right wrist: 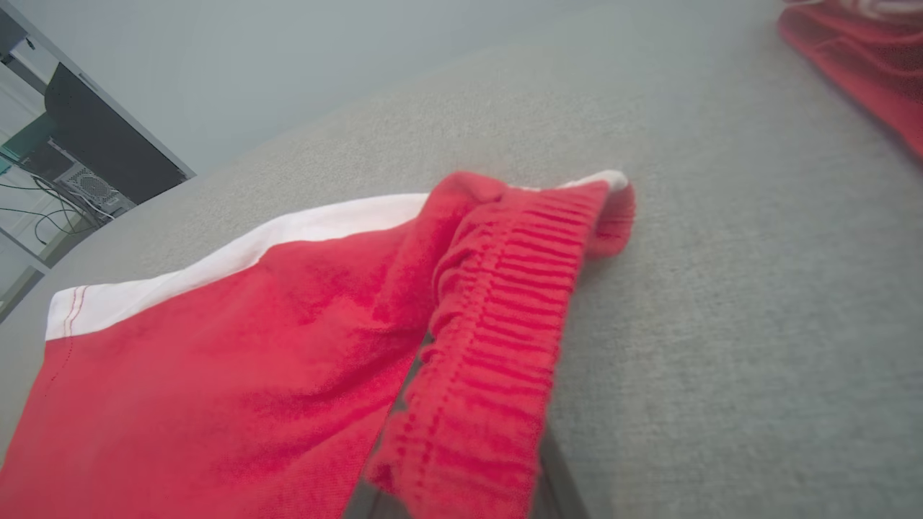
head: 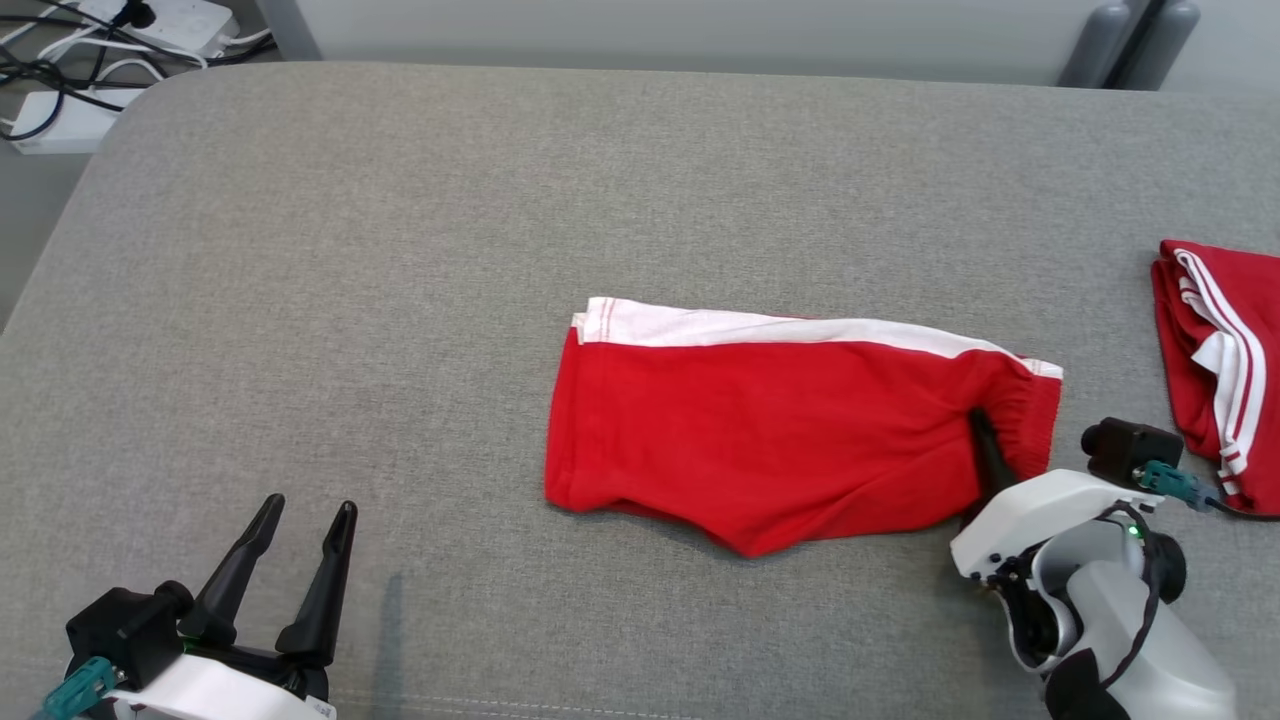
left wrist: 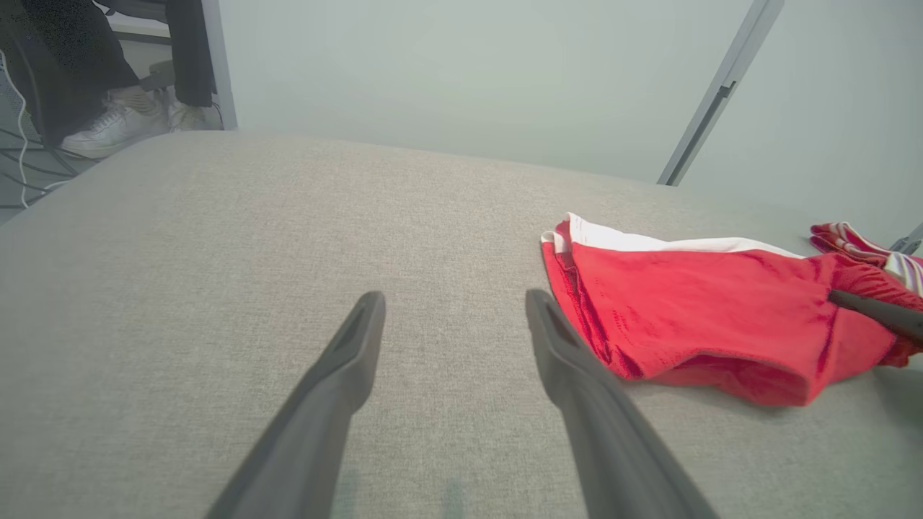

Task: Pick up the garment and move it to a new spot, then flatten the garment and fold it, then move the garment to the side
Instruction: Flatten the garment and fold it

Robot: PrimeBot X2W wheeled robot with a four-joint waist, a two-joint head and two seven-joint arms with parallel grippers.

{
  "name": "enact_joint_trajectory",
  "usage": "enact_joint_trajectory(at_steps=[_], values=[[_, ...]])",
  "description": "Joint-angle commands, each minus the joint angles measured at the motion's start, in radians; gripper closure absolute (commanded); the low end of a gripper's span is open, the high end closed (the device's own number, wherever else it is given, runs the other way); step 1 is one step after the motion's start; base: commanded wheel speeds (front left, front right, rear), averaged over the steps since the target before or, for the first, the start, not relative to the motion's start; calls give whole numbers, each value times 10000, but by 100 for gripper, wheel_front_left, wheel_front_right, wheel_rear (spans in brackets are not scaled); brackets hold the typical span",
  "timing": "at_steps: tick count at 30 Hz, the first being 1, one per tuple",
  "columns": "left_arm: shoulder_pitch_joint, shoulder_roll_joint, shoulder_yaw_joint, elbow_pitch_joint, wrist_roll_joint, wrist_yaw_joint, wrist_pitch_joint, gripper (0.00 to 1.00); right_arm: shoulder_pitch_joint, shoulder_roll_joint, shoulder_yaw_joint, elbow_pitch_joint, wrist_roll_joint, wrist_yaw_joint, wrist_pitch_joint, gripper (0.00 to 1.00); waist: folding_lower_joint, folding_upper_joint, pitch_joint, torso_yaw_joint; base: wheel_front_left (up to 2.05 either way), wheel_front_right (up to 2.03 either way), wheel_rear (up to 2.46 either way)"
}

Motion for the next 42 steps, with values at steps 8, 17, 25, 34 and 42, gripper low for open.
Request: enact_joint_trajectory(at_steps=[8,17,25,34,42], values=[[-133,159,267,-262,30,-40,-132,0,-147,-140,-420,-1090,-1299,71,371,100,0,0,-23,-277,0,0,0],[-296,109,-102,-192,-18,-40,-132,0,258,88,1361,-4011,-1103,71,1918,100,0,0,-57,57,0,0,0],[-459,77,-362,-65,-111,-40,-132,0,385,93,3058,-4667,-244,71,2740,100,0,0,-82,711,0,0,0],[-601,81,-657,23,-264,-40,-132,0,-355,94,3672,-3581,214,71,2195,89,0,0,-6,1381,0,0,0],[-550,131,-460,122,-174,-40,-132,0,-748,94,3945,-3060,793,71,1325,0,0,0,-123,1094,0,0,0]])
